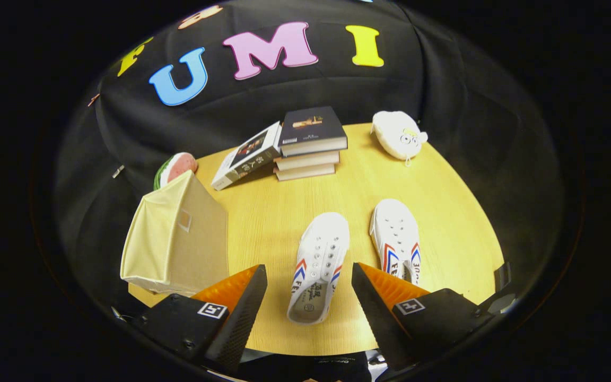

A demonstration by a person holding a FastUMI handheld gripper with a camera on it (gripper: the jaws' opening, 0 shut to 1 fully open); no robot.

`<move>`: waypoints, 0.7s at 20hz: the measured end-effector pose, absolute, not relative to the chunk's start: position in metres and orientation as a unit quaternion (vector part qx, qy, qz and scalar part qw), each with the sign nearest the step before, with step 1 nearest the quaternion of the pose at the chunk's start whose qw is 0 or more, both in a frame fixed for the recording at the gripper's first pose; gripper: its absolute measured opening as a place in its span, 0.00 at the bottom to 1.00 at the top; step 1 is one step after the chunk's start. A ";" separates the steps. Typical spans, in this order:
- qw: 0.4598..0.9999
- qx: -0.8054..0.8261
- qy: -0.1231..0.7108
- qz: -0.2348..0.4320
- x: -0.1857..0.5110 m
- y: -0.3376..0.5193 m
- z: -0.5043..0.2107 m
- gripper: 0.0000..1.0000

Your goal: Open the storage box then place both shoes into the box .Put the left shoe in first, then the right shoe, with the right side of both shoes facing outward in a uniform manner.

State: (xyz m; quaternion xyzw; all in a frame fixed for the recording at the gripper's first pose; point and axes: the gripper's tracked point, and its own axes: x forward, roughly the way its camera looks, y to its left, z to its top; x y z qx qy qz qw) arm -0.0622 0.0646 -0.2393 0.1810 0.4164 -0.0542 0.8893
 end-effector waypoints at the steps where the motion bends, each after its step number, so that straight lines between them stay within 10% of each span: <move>1: 0.885 0.186 0.423 -0.056 -0.064 0.062 -0.249 0.99; 14: 0.855 0.161 0.488 -0.068 -0.061 0.030 -0.341 0.97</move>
